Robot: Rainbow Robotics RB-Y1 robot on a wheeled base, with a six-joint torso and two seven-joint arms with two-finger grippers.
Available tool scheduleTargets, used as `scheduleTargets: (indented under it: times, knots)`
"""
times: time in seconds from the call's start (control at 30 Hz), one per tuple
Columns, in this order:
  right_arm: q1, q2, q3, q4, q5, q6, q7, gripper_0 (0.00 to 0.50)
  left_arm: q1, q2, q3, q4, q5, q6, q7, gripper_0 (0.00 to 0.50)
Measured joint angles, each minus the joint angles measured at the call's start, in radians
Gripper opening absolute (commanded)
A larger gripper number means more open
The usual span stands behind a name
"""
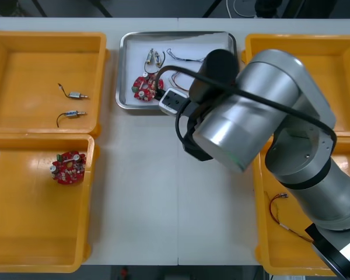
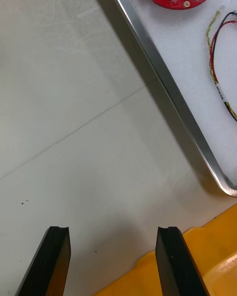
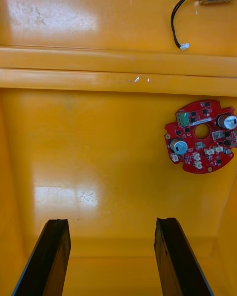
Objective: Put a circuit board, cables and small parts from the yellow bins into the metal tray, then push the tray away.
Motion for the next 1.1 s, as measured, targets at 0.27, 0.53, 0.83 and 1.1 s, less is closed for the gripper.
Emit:
scheduleTargets:
  times: [0.27,0.53,0.83,1.1]
  knots:
    - [0.088,-0.022,-0.169,-0.121,-0.083,0.003,-0.202,0.500,0.000,0.000,0.000,0.000,0.000,0.000,0.000,0.500]
    - [0.239,-0.109,-0.246,-0.245,-0.098,0.003,-0.338,0.500,0.000,0.000,0.000,0.000,0.000,0.000,0.000,0.500]
    - [0.406,-0.193,-0.412,-0.324,-0.133,0.003,-0.412,0.500,0.000,0.000,0.000,0.000,0.000,0.000,0.000,0.500]
    - [0.531,-0.210,-0.701,-0.334,-0.321,0.003,-0.412,0.500,0.000,0.000,0.000,0.000,0.000,0.000,0.000,0.500]
